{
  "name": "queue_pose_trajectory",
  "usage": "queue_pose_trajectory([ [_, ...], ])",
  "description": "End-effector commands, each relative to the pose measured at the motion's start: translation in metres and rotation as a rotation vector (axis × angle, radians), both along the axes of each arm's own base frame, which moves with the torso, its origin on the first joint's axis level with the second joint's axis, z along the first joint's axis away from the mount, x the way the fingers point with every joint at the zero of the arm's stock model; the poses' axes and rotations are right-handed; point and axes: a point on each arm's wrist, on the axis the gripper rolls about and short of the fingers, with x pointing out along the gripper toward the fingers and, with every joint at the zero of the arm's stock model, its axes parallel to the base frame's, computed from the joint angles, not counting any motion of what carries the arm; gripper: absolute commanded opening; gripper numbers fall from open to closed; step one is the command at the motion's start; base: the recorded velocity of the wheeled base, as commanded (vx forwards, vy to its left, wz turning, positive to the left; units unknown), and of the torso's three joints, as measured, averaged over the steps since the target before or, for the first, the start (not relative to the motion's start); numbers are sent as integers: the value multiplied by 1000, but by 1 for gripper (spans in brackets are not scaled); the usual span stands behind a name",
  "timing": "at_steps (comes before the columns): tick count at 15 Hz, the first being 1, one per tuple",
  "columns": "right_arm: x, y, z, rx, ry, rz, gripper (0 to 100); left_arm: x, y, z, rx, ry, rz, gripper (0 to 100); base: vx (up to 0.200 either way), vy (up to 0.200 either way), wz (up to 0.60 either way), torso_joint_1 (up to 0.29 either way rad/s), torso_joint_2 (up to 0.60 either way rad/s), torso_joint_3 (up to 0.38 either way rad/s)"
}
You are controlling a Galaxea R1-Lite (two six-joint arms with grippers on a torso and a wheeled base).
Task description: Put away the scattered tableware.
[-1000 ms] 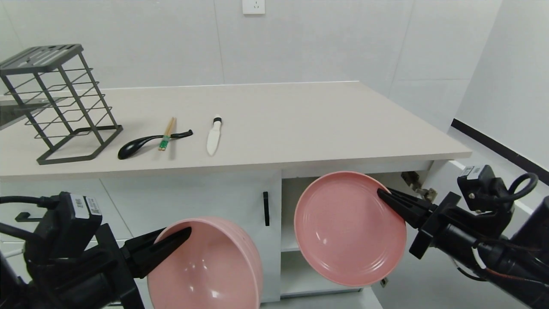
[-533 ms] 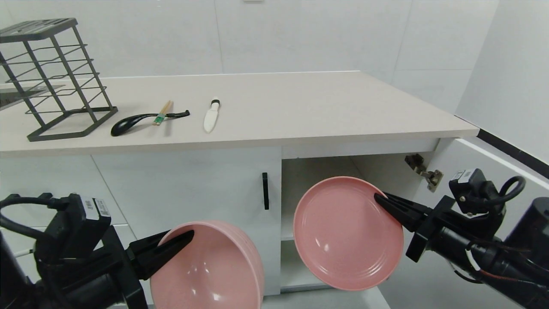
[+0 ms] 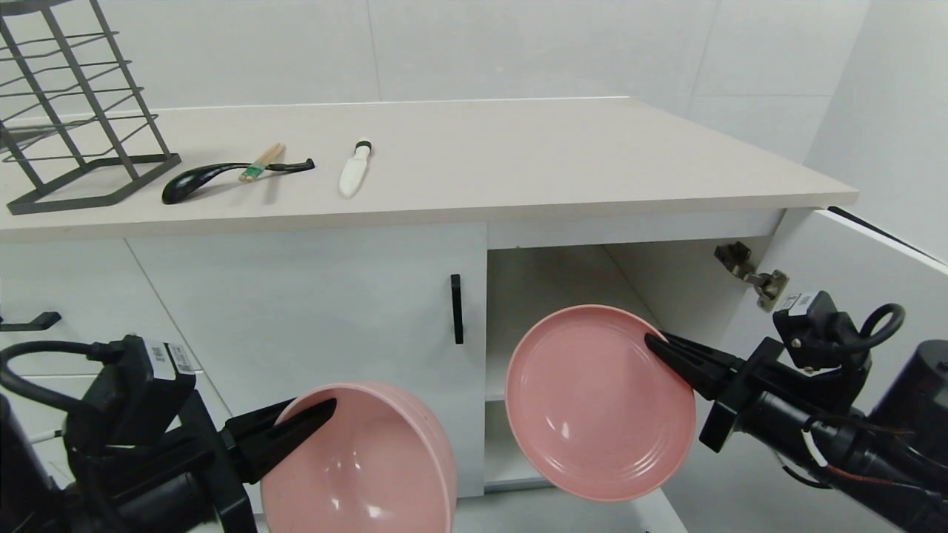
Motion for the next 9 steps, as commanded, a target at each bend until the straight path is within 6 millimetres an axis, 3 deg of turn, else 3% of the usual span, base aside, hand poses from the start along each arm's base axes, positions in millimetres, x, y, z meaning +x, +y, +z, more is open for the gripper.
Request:
queue_pose_trajectory([
  [1,-1,0,0,0,-1,3,0,0,0,0,0,-1,-1,0,0,0,0,0,0,0],
  [9,1,1,-3,-6,13,3,0,-1,-1,0,0,-1,-7,0,0,0,0,-19,2,3],
])
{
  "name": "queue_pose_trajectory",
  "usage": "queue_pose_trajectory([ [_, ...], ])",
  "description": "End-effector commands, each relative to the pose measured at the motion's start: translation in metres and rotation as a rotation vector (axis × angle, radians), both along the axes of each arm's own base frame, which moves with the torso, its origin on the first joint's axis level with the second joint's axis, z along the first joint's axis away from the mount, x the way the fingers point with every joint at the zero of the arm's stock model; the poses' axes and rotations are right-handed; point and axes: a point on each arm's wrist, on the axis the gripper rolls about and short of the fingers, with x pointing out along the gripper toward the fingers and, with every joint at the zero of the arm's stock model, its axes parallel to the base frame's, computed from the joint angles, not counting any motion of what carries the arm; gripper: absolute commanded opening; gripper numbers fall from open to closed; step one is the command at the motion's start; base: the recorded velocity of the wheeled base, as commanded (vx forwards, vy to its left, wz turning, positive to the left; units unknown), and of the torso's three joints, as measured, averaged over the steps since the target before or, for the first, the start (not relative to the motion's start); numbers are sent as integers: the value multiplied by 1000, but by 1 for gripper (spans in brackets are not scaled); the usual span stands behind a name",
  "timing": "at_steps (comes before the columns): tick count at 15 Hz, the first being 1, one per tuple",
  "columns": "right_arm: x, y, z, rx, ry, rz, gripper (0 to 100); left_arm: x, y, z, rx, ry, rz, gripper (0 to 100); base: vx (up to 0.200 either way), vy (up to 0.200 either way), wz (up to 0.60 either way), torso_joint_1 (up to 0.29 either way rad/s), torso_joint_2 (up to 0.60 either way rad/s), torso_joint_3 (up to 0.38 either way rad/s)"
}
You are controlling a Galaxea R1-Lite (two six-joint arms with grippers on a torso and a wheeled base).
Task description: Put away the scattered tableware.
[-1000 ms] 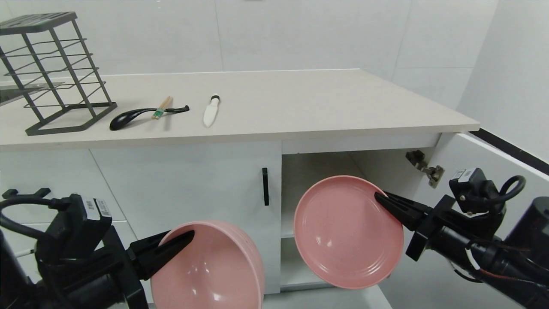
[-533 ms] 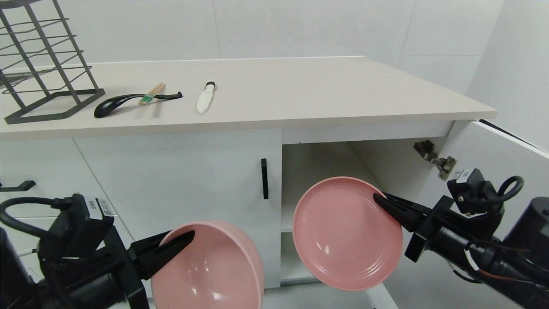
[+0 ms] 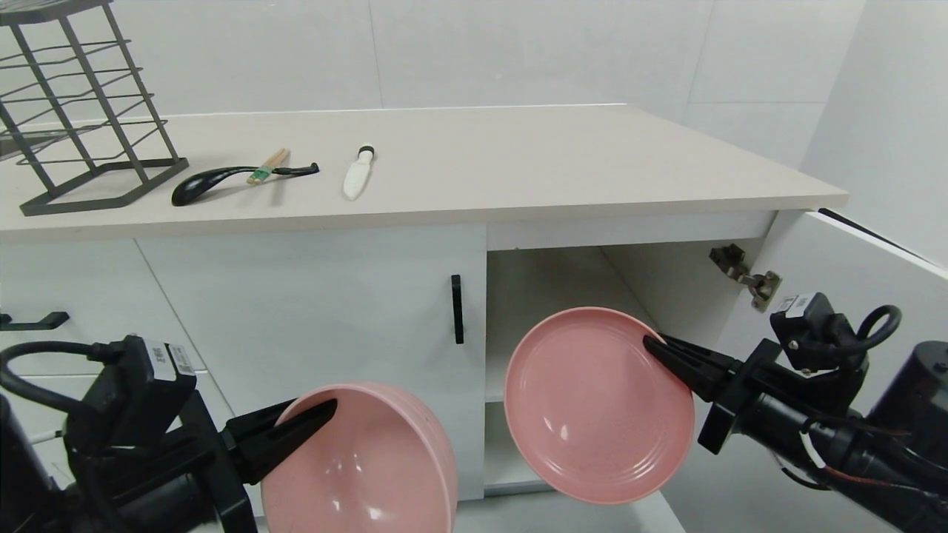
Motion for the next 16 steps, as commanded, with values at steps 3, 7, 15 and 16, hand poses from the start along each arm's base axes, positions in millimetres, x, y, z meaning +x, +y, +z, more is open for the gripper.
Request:
queue_pose_trajectory([
  [3,2,1,-5,-11,20,1,0,1,-1,-1,6,9,-2,0,0,0,0,0,0,0],
  [7,2,0,-17,-41,74,-4,0,-1,1,-9,50,23,0,0,100,0,0,4,1,1],
  [15,-9,-9,-30,-80,149,-21,0,-3,1,-12,114,-42,-26,0,25,0,0,-1,0,0],
  [16,-7,-12,-30,-78,149,-47,0,-4,1,-12,121,-45,-27,0,0,0,0,0,0,0],
])
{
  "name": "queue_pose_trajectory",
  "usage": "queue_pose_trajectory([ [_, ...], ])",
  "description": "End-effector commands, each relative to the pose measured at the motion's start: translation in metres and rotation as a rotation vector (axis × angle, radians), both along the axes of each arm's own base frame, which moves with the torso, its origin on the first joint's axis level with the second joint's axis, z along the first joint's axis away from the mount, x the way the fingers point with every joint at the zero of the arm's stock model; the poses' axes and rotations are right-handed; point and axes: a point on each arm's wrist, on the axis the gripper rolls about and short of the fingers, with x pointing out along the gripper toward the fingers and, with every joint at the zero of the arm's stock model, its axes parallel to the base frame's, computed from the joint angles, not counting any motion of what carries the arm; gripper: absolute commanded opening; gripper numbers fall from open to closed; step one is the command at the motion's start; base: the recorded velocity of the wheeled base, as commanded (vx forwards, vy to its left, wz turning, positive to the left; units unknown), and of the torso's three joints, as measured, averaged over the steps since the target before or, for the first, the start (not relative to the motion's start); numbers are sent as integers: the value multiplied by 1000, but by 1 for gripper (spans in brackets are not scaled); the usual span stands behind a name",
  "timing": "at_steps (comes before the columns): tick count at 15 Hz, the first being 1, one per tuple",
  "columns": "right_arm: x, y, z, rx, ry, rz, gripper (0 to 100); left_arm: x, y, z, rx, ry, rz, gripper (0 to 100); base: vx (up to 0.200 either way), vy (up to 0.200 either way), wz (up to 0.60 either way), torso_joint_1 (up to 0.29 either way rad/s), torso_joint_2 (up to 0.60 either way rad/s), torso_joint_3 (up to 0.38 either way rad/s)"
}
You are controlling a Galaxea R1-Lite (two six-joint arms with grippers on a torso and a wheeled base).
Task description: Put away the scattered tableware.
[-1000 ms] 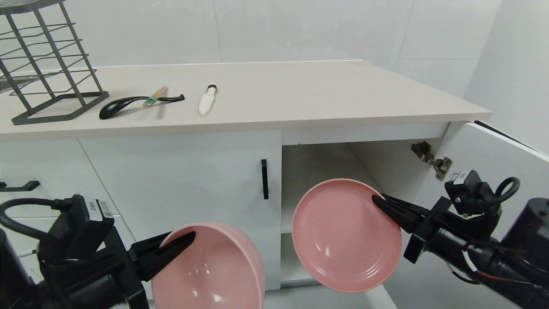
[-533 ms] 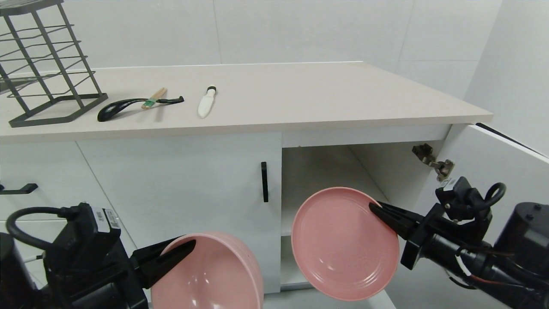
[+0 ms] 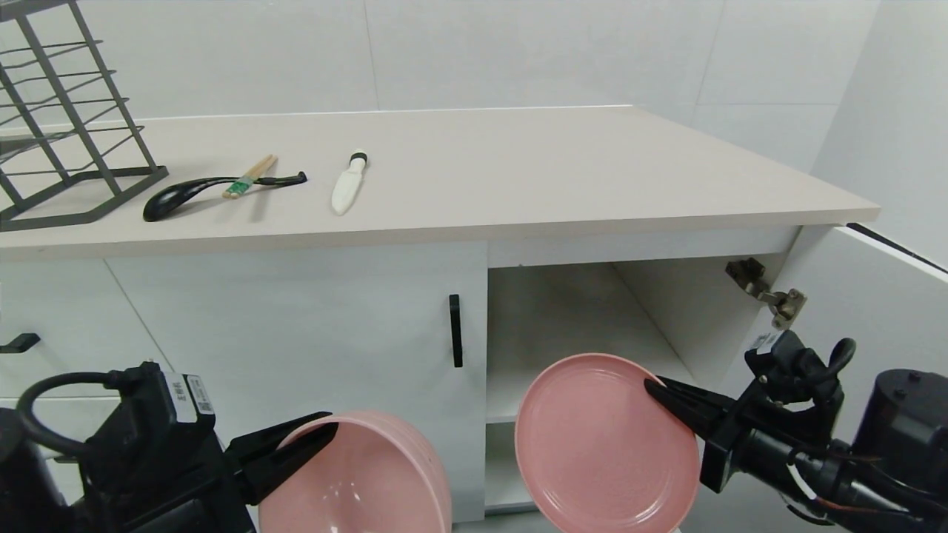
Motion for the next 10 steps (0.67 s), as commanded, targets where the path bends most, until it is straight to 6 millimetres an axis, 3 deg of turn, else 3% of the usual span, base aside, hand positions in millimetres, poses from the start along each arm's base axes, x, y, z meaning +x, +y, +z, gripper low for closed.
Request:
queue_pose_trajectory([
  [1,7,-10,-1,-11,1,-99,0,0,0,0,6,-3,2,0,0,0,0,0,0,0],
  [9,29,-13,-35,1,171,-227,0,-2,1,-5,25,12,-5,0,0,0,0,0,0,0],
  [10,32,-16,-40,-5,189,-248,0,-2,1,-8,48,8,-10,0,200,0,0,2,7,7],
])
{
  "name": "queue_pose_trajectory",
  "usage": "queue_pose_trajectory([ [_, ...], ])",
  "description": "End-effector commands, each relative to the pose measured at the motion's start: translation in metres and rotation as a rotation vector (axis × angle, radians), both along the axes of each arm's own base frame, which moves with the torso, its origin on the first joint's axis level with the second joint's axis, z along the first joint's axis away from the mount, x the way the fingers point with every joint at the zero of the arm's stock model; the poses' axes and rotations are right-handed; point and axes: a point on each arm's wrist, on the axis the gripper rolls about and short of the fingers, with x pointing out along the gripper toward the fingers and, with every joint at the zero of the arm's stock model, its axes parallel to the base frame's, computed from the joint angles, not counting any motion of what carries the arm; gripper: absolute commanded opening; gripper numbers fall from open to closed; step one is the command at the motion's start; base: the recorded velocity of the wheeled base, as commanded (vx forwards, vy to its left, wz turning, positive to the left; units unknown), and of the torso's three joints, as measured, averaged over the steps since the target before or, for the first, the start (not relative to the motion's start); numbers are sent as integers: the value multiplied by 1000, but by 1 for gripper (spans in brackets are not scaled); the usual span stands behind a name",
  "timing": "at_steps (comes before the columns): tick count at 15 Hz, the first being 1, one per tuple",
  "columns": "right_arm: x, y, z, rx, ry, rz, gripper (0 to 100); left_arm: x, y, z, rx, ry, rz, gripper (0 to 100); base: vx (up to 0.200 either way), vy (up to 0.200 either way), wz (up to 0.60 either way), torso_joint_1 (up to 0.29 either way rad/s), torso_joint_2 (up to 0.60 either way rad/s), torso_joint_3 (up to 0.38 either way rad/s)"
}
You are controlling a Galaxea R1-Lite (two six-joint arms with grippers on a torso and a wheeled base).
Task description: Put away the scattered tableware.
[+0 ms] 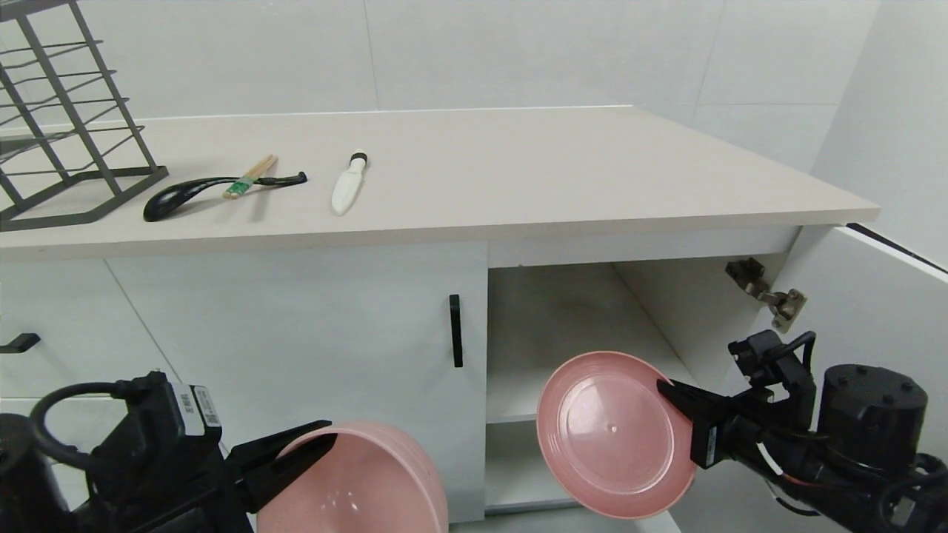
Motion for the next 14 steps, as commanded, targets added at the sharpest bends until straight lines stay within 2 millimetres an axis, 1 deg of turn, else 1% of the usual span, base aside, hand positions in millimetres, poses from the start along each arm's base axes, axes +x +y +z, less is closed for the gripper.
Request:
queue_pose_trajectory([
  [1,10,-4,-13,-14,45,-33,0,0,0,-4,28,-3,-10,0,200,0,0,-7,2,7],
  [2,10,-3,-15,-16,49,-30,0,-1,-1,-4,36,-12,-19,0,200,0,0,-12,2,12],
  [4,14,-1,-18,-20,56,-26,0,-4,-3,-3,33,-17,-45,0,0,0,0,0,0,0],
  [5,18,0,-21,-20,56,-26,0,-4,-3,-3,32,-16,-43,0,0,0,0,0,0,0],
  [9,38,8,-44,-30,95,-28,0,-3,-4,-4,34,-11,-48,0,0,0,0,0,0,0],
  [12,47,13,-53,-8,108,-33,0,-4,-4,-5,39,-12,-49,0,200,0,0,2,1,4],
  [14,61,19,-53,57,92,-48,0,-4,-4,-2,26,-31,-50,0,0,0,0,0,0,0],
])
